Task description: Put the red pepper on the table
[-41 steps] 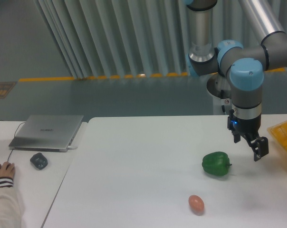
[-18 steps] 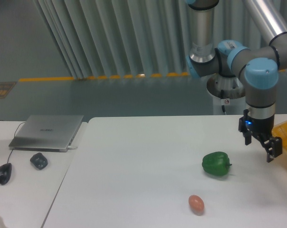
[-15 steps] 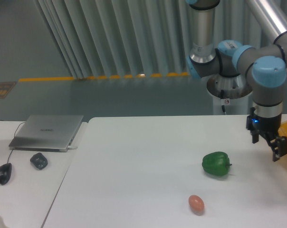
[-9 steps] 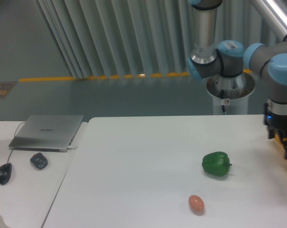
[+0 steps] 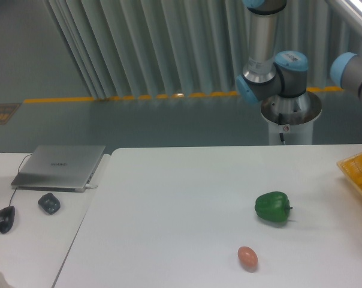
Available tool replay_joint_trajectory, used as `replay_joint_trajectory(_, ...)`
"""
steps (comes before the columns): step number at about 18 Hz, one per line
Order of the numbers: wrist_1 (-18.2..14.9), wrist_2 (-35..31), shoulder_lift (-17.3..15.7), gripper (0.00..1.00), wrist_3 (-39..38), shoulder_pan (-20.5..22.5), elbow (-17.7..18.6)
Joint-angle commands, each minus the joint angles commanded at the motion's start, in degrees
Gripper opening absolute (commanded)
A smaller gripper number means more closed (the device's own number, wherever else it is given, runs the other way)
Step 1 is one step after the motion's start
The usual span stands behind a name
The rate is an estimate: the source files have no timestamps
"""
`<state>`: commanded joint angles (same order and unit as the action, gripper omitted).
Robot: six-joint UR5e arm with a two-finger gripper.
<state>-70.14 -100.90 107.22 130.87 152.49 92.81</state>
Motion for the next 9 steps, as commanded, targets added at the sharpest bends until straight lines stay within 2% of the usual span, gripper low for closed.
replay_joint_trajectory(5,1.75,0.26,2.55,1.0,-0.26,0.0,-0.27)
replay_joint_trajectory(9,1.84,0.26,3.17,1.0,-0.7,0.0,0.26)
